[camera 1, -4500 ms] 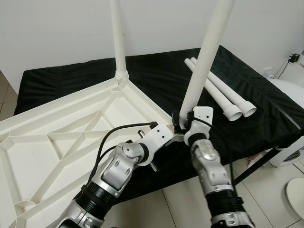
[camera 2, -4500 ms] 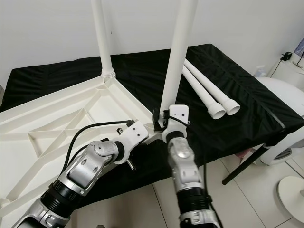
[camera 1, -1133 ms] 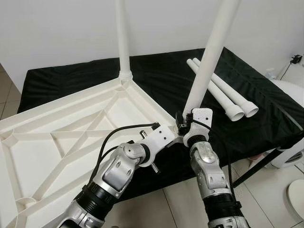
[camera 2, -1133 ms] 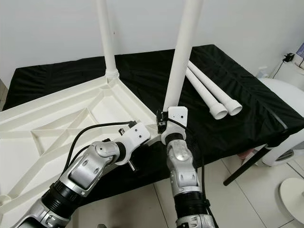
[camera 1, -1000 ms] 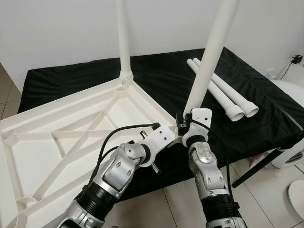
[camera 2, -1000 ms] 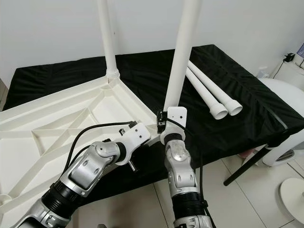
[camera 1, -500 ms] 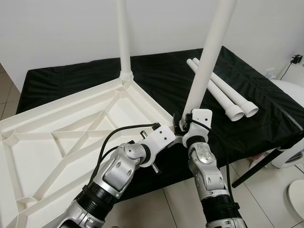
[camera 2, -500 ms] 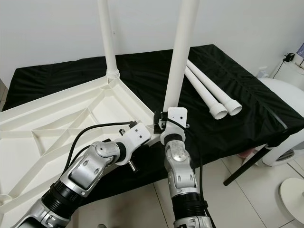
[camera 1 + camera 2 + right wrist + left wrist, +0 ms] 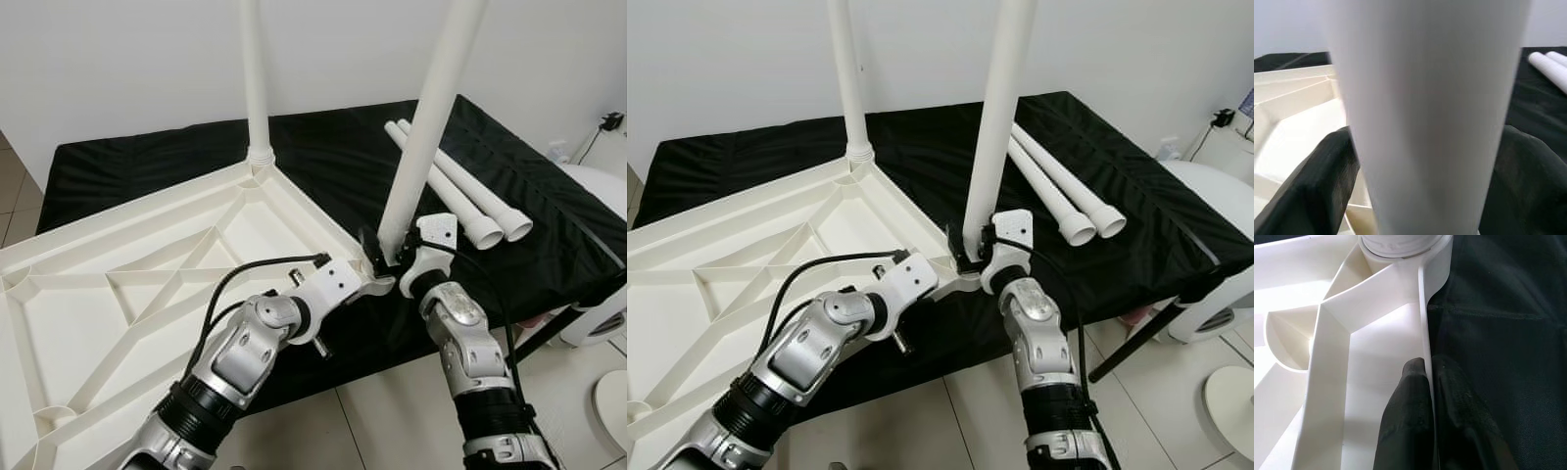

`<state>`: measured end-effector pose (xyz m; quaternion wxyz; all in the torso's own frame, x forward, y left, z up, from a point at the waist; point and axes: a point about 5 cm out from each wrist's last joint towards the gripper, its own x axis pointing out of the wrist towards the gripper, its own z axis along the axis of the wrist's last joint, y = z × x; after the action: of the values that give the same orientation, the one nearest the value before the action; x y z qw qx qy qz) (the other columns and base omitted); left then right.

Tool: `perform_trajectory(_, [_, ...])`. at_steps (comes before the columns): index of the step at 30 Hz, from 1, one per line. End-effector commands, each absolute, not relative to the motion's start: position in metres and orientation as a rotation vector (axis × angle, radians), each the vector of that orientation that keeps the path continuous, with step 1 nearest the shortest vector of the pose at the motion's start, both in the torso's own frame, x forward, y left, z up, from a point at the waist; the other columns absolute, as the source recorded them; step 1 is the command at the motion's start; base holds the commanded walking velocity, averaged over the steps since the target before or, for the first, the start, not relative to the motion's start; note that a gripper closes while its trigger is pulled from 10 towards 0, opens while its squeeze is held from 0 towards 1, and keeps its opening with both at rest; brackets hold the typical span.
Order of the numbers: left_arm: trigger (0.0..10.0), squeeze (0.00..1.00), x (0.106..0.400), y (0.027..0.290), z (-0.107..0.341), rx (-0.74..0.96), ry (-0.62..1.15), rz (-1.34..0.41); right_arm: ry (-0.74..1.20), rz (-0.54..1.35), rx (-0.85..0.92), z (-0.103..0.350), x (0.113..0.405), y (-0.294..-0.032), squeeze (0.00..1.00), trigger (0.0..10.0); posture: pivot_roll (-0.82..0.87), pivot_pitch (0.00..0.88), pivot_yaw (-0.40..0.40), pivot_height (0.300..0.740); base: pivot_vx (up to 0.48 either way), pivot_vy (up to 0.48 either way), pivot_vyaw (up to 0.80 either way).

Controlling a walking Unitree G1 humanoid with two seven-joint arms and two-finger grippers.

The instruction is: Building children table

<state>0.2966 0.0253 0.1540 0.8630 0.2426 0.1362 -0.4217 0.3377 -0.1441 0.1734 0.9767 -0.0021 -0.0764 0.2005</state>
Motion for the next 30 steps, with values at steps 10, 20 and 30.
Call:
perform_trajectory(10, [10.0, 0.00, 0.298, 0.015, 0.174, 0.531, 0.154, -0.891, -0.090, 0.716, -0.049, 0.174, 0.346, -0.155, 0.00, 10.0, -0.09, 0.076, 0.023, 0.740, 0.000, 0.000, 0.00])
perform_trajectory(20, [10.0, 0.00, 0.298, 0.015, 0.175, 0.533, 0.151, -0.890, -0.044, 0.812, -0.091, 0.173, 0.354, -0.161, 0.00, 10.0, -0.09, 0.066, 0.022, 0.740, 0.000, 0.000, 0.00])
perform_trajectory(30, [10.0, 0.00, 0.297, 0.015, 0.174, 0.533, 0.149, -0.892, -0.059, 0.869, -0.108, 0.174, 0.355, -0.161, 0.00, 0.0, -0.08, 0.059, 0.019, 0.740, 0.000, 0.000, 0.00])
